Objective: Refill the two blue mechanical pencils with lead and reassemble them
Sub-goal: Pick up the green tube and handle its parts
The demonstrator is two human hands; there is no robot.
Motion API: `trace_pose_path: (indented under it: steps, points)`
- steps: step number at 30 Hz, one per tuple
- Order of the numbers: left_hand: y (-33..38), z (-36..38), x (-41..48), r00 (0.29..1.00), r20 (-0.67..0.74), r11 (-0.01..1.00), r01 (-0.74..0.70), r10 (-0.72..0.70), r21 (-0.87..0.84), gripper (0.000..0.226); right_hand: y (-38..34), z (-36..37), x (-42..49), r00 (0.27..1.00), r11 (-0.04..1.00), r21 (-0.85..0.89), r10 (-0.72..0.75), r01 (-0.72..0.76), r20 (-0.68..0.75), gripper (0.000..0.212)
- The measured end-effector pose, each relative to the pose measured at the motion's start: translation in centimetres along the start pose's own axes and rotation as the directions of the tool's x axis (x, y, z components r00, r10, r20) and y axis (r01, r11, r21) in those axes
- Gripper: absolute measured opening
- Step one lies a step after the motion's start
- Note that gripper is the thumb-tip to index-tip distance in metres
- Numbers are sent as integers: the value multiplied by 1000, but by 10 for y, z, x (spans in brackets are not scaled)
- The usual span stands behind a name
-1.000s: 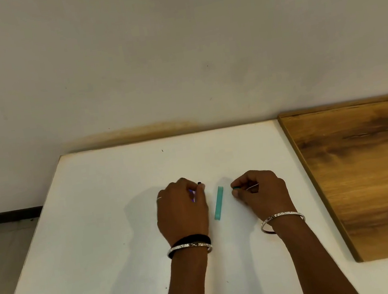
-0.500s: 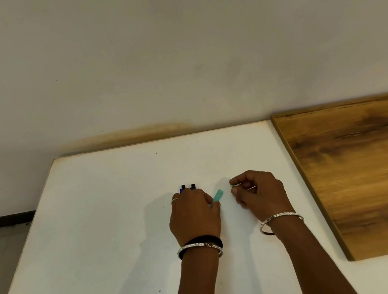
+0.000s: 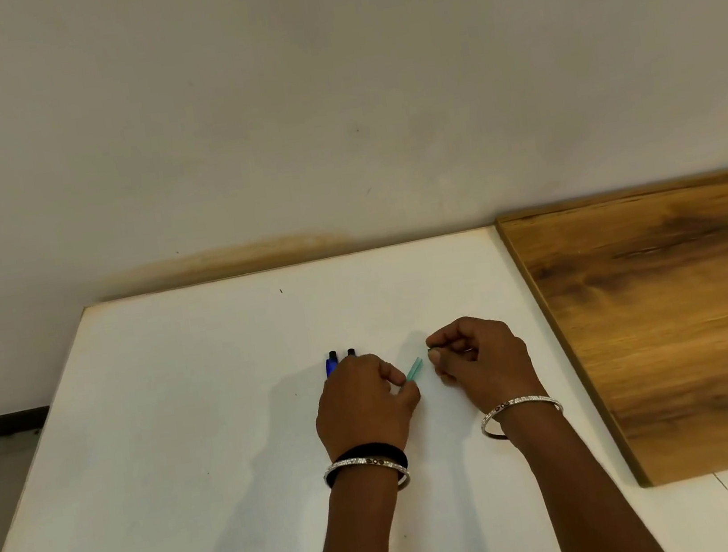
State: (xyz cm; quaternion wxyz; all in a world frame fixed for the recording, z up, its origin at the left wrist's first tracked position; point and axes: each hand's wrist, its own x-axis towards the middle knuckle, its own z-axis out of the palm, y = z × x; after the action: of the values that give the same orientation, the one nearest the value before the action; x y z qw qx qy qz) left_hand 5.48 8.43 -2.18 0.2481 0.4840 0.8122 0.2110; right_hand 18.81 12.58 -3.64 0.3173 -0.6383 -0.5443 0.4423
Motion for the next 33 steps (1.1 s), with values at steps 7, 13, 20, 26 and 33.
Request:
trace_pose_path:
  steps: [7,13,20,26,33]
  points:
    - [2,-6,1,998,-7,974,-62,62,-218,14,-5,-7,-1,997,947,315,43,-63,69,16]
    - [-4,-10,4,994,72,921,-47,81,-388,13,-13,-8,-3,994,900,435,-22,-28,110,17]
    - [-13,-12,9,982,115,881,-80,150,-467,13,-11,-8,-2,992,893,449,-28,-30,122,18]
    - [-17,-13,11,981,114,869,-81,155,-487,13,-13,-8,-3,990,886,460,-1,-65,142,18]
    - [-22,-14,14,975,131,870,-96,181,-483,14,-15,-8,-4,986,881,462,23,-97,163,17]
